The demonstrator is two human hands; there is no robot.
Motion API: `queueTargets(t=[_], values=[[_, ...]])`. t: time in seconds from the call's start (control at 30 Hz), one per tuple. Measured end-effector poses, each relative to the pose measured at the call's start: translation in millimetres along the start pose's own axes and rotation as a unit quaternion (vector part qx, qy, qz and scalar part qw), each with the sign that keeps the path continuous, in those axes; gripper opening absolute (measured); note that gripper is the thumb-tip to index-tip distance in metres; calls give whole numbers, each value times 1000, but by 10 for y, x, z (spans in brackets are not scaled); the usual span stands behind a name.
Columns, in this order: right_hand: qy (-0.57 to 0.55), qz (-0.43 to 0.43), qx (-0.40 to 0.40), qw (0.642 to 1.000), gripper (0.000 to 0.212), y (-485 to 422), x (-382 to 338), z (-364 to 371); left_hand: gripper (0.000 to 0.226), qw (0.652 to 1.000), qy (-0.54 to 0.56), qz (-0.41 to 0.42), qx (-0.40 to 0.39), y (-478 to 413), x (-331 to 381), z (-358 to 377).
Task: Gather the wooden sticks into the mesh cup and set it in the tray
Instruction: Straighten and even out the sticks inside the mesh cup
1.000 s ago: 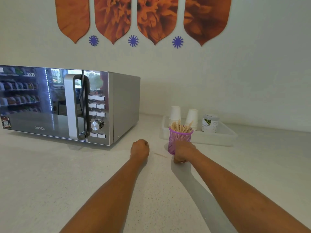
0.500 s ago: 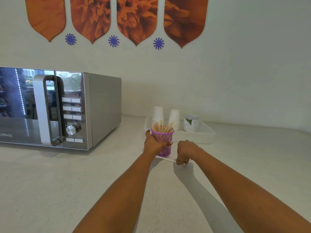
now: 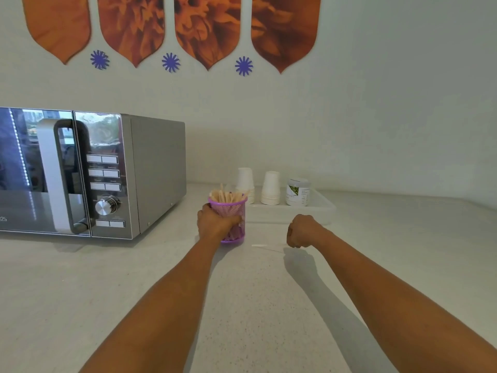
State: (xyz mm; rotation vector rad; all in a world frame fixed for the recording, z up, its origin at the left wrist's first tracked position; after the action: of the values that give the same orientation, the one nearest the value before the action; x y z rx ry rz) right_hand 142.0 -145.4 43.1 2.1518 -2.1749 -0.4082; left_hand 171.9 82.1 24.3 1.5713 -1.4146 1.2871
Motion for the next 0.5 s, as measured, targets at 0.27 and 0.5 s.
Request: queueTargets(t=[0.27, 0.5], values=[[-244, -24, 199, 949, 23, 97, 206, -332, 96, 999, 18, -4, 42, 93, -125, -419], [-425, -125, 356, 823, 28, 468, 38, -705, 89, 1000, -14, 15, 8, 239, -78, -294]])
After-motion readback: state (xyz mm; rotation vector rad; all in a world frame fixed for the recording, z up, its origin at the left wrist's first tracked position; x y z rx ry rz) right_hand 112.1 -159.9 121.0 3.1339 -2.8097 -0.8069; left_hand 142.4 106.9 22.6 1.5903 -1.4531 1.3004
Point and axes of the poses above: each hand's wrist, its own y-axis away from the middle knuckle, its own z-axis out of the palm, x = y × z, the point moved 9 cm from there along -y, towards the middle knuckle, and after that the axes turned 11 degrees about -x, right-handed, at the moved point
